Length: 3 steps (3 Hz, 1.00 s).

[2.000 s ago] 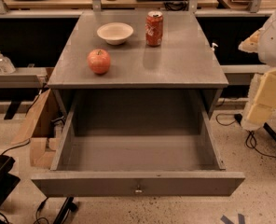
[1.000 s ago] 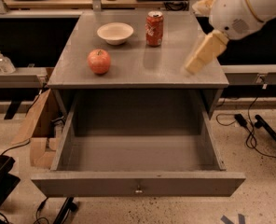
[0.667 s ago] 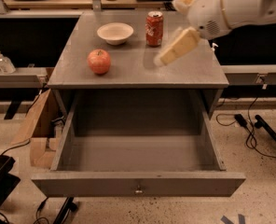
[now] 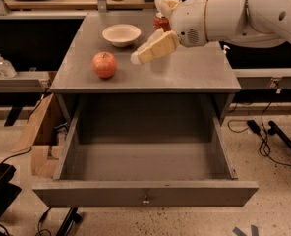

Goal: Place apple into top drawer

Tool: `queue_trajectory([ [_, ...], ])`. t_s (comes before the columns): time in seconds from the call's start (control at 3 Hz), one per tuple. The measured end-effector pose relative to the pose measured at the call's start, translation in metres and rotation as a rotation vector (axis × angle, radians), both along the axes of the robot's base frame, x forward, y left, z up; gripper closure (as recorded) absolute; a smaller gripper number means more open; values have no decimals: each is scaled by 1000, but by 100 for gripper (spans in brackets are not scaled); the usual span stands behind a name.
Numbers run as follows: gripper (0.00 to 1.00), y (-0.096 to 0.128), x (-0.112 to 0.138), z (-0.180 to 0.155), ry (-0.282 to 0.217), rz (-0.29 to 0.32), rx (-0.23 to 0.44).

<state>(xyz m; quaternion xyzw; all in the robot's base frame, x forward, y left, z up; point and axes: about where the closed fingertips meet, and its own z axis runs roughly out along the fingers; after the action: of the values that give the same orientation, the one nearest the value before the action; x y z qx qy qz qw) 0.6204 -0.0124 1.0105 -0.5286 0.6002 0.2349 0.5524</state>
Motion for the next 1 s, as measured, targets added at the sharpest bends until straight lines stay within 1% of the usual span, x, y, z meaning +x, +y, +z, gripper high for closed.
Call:
queue_trajectory([
  [0.33, 0, 6, 7, -13, 20, 6, -1],
  [0.67, 0, 24, 34, -58, 86, 17, 11],
  [1.0, 0, 59, 72, -115, 168, 49, 41],
])
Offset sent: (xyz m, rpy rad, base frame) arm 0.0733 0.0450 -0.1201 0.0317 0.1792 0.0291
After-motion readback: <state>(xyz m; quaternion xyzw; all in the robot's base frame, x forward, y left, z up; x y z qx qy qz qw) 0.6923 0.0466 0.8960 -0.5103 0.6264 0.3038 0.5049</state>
